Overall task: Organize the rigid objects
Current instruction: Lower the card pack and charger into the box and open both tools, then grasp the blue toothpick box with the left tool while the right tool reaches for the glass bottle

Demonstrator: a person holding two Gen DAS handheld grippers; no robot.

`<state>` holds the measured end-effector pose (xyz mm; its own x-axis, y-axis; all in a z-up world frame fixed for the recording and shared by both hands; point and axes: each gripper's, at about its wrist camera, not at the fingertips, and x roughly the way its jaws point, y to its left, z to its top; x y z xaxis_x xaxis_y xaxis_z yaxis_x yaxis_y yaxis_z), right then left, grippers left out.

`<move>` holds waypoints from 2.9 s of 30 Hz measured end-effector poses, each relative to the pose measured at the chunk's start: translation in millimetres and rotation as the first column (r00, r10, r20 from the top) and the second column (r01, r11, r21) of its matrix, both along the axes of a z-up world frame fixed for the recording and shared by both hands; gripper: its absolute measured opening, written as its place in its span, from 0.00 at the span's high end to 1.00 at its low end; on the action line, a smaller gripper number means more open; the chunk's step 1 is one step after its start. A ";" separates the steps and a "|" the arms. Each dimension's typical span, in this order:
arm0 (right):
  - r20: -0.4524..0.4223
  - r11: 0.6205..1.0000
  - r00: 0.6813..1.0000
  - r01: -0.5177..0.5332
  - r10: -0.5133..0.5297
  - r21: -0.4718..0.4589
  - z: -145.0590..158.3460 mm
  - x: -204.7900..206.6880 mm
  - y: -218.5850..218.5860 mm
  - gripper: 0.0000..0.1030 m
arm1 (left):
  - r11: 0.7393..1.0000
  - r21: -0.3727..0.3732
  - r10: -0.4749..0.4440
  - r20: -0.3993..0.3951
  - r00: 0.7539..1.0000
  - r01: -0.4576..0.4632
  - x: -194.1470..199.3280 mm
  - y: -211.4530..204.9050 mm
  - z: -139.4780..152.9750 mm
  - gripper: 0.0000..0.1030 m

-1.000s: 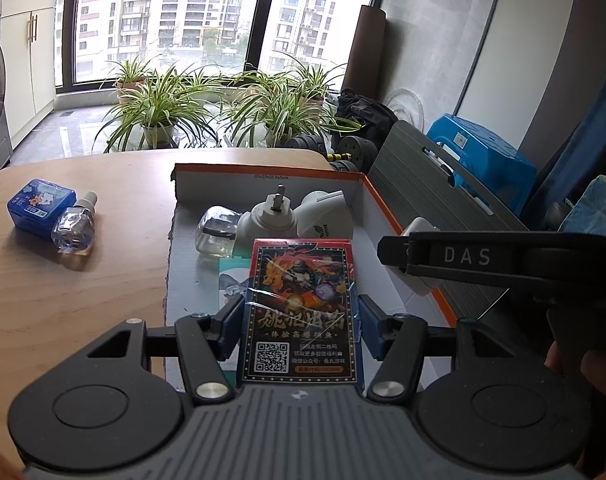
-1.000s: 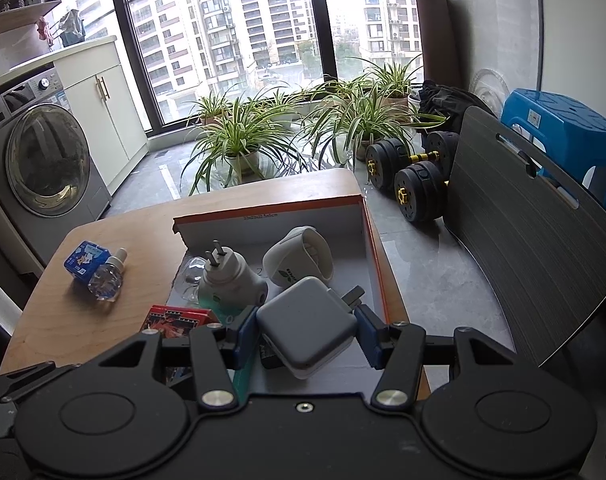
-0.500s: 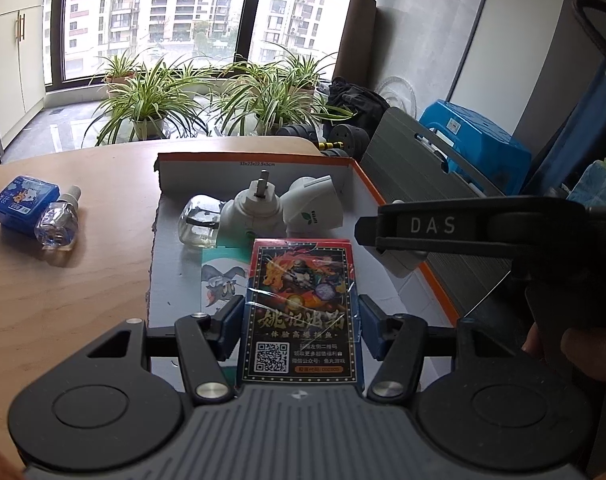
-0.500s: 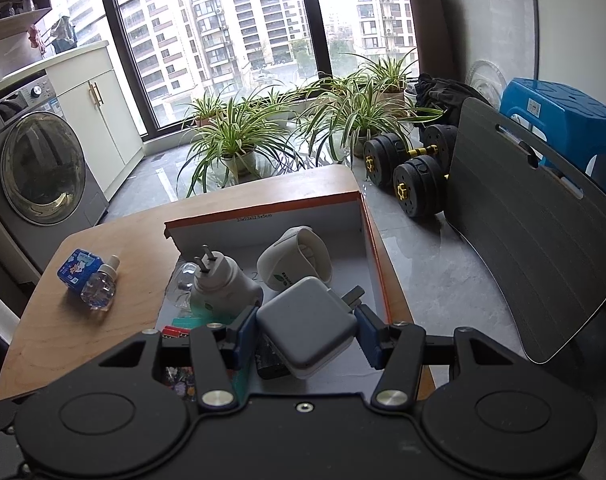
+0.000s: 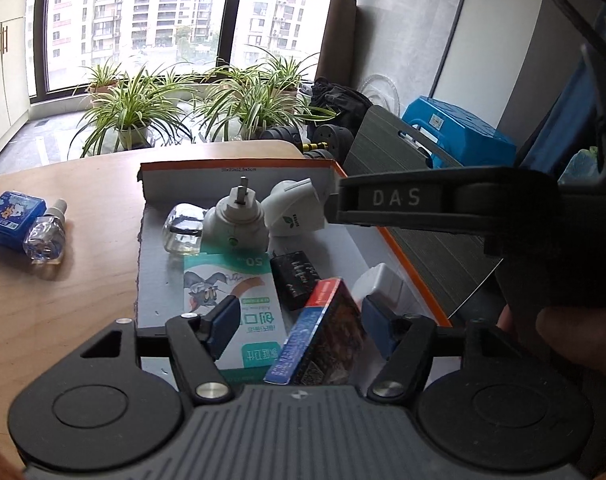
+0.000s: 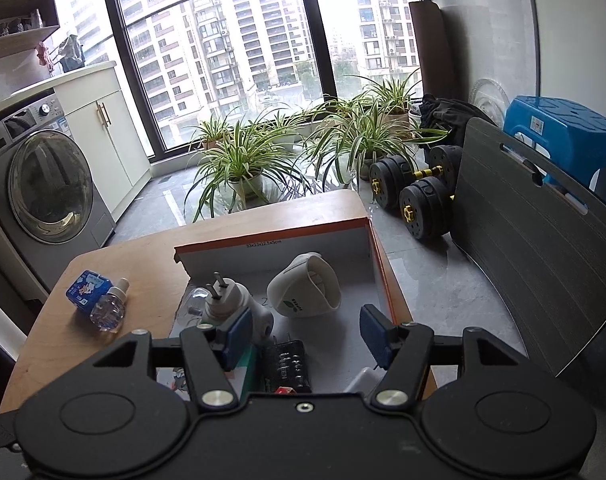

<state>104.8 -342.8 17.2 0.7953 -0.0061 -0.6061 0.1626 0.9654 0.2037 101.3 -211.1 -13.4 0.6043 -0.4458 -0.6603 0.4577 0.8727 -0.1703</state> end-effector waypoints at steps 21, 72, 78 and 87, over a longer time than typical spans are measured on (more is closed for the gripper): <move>0.040 0.989 0.989 -0.140 0.142 -0.053 11.4 -23.4 60.9 0.13 | 0.954 0.051 0.294 0.028 0.955 -0.295 2.3 115.2 34.6 0.00; -0.014 0.940 0.942 -0.335 0.337 0.072 -17.1 47.1 155.6 0.12 | 0.967 0.170 0.193 0.000 0.981 -0.190 187.4 188.5 -19.2 0.00; -0.030 0.939 0.941 -0.333 0.337 0.088 -23.7 60.1 158.8 0.12 | 0.976 0.201 0.085 0.018 0.996 -0.087 190.4 188.1 -31.2 0.00; -0.060 0.944 0.943 -0.324 0.328 0.066 -33.1 81.9 169.7 0.12 | 0.970 0.185 0.153 0.031 0.988 -0.156 188.2 206.6 -42.5 0.08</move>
<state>186.7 -173.1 -15.9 0.7043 0.2812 -0.6518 -0.1435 0.9556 0.2572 289.5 -4.5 -56.0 0.6675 -0.2163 -0.7125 0.3161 0.9487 0.0080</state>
